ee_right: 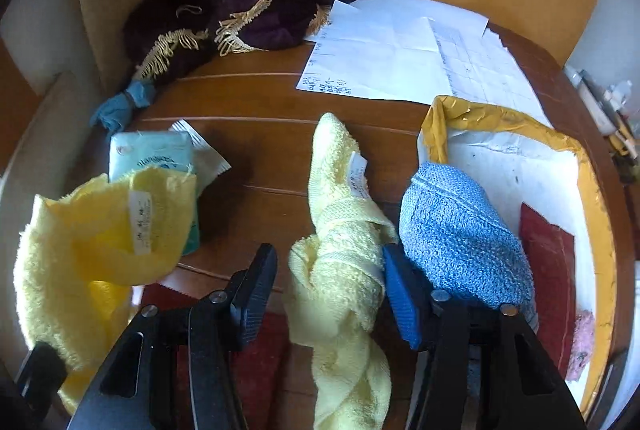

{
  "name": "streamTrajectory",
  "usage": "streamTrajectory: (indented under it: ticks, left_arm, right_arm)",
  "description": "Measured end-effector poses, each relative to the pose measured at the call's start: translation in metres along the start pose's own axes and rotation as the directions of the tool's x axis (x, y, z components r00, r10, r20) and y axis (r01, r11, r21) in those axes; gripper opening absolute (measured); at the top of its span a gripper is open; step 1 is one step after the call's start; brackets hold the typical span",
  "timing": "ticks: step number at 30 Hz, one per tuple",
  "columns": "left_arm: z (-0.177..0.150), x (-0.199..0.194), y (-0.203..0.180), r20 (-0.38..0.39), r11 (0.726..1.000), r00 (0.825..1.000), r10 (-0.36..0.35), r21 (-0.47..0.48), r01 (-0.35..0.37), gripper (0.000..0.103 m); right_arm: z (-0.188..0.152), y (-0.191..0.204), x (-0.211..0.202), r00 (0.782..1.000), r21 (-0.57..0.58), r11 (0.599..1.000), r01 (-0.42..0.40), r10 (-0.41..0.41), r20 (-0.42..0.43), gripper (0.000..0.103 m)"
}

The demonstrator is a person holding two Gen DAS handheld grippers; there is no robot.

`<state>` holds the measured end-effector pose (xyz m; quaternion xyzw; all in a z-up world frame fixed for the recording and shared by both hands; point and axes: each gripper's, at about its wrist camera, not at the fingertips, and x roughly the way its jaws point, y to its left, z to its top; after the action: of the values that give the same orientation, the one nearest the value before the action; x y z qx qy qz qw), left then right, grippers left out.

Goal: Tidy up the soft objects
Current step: 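Carry both yellow towels into the white box and release them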

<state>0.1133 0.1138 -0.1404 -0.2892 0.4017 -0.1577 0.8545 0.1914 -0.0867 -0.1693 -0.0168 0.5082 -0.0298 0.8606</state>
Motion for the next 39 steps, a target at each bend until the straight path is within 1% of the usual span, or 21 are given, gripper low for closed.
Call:
streamTrajectory:
  ticks: [3, 4, 6, 7, 8, 9, 11, 13, 15, 16, 17, 20, 22, 23, 24, 26, 28, 30, 34, 35, 39]
  left_arm:
    - [0.0, 0.001, 0.0, 0.0, 1.0, 1.0, 0.007, 0.0, -0.007, 0.034]
    - [-0.001, 0.001, 0.0, 0.0, 1.0, 1.0, 0.008, -0.001, -0.008, 0.034]
    - [-0.001, 0.001, 0.0, 0.0, 1.0, 1.0, 0.013, -0.003, -0.013, 0.034]
    - [-0.002, 0.0, -0.001, 0.0, 1.0, 1.0, 0.014, -0.005, -0.014, 0.034]
    - [-0.002, -0.001, -0.001, 0.001, 1.0, 1.0, 0.012, -0.004, -0.012, 0.034]
    - [-0.003, -0.003, -0.001, 0.004, 1.0, 1.0, 0.009, -0.004, -0.009, 0.034]
    - [-0.004, -0.007, -0.004, 0.01, 1.0, 1.0, 0.002, -0.004, -0.002, 0.034]
    - [-0.005, -0.011, -0.008, 0.012, 1.0, 1.0, -0.008, -0.003, 0.008, 0.034]
    - [-0.005, -0.014, -0.014, 0.013, 1.0, 1.0, -0.018, 0.002, 0.018, 0.034]
    - [-0.006, -0.015, -0.019, 0.014, 1.0, 1.0, -0.024, 0.008, 0.024, 0.034]
    - [-0.007, -0.016, -0.023, 0.015, 0.999, 0.999, -0.029, 0.013, 0.029, 0.034]
    - [-0.009, -0.017, -0.041, 0.014, 0.999, 0.999, -0.043, 0.034, 0.042, 0.034]
    - [-0.011, -0.02, -0.054, 0.013, 0.997, 0.998, -0.061, 0.045, 0.061, 0.034]
    - [-0.012, -0.021, -0.061, 0.009, 0.996, 0.997, -0.07, 0.05, 0.07, 0.034]
    - [-0.013, -0.022, -0.069, 0.006, 0.995, 0.997, -0.08, 0.057, 0.079, 0.034]
    - [-0.016, -0.024, -0.084, 0.003, 0.993, 0.995, -0.101, 0.068, 0.101, 0.034]
    - [-0.018, -0.025, -0.1, -0.001, 0.989, 0.992, -0.126, 0.081, 0.126, 0.034]
    - [-0.02, -0.023, -0.115, -0.011, 0.983, 0.988, -0.157, 0.092, 0.157, 0.034]
    - [-0.024, -0.012, -0.144, -0.04, 0.974, 0.981, -0.188, 0.12, 0.192, 0.034]
    - [-0.025, -0.008, -0.151, -0.047, 0.972, 0.981, -0.19, 0.13, 0.194, 0.034]
    - [-0.031, 0.018, -0.172, -0.095, 0.967, 0.978, -0.185, 0.158, 0.198, 0.034]
  right_arm:
    - [-0.001, 0.0, 0.0, 1.0, -0.007, 1.0, 0.002, -0.002, 0.01, 0.043]
    - [-0.001, 0.0, -0.002, 1.0, -0.006, 1.0, -0.008, 0.008, 0.012, 0.041]
    - [-0.005, -0.004, -0.01, 0.998, 0.012, 0.998, -0.065, 0.064, 0.02, 0.04]
    - [-0.007, -0.005, -0.018, 0.995, 0.019, 0.995, -0.097, 0.096, 0.041, 0.04]
    - [-0.011, -0.008, -0.032, 0.985, 0.02, 0.988, -0.152, 0.15, 0.089, 0.04]
    - [-0.015, -0.01, -0.043, 0.975, 0.013, 0.982, -0.189, 0.186, 0.123, 0.04]
    - [-0.021, -0.017, -0.061, 0.958, 0.021, 0.972, -0.235, 0.228, 0.172, 0.04]
    - [-0.027, -0.029, -0.076, 0.932, 0.045, 0.95, -0.309, 0.293, 0.212, 0.04]
    - [-0.034, -0.044, -0.088, 0.902, 0.059, 0.921, -0.384, 0.361, 0.239, 0.04]
    - [-0.035, -0.049, -0.092, 0.893, 0.064, 0.914, -0.401, 0.375, 0.248, 0.04]
    - [-0.039, -0.056, -0.098, 0.881, 0.071, 0.903, -0.425, 0.394, 0.263, 0.04]
    - [-0.051, -0.082, -0.12, 0.834, 0.075, 0.865, -0.496, 0.45, 0.319, 0.04]
    - [-0.059, -0.099, -0.135, 0.804, 0.066, 0.846, -0.529, 0.475, 0.357, 0.04]
    - [-0.063, -0.11, -0.143, 0.792, 0.063, 0.839, -0.54, 0.481, 0.377, 0.04]
    - [-0.067, -0.117, -0.148, 0.786, 0.061, 0.838, -0.543, 0.481, 0.388, 0.04]
    - [-0.072, -0.135, -0.155, 0.784, 0.062, 0.842, -0.536, 0.469, 0.407, 0.04]
    - [-0.076, -0.15, -0.154, 0.793, 0.071, 0.851, -0.52, 0.45, 0.412, 0.04]
    - [-0.079, -0.168, -0.148, 0.807, 0.1, 0.859, -0.501, 0.423, 0.412, 0.04]
    - [-0.082, -0.203, -0.127, 0.825, 0.192, 0.844, -0.502, 0.399, 0.401, 0.04]
    - [-0.082, -0.21, -0.121, 0.832, 0.216, 0.841, -0.496, 0.389, 0.396, 0.04]
    - [-0.083, -0.229, -0.108, 0.841, 0.261, 0.831, -0.492, 0.375, 0.391, 0.04]
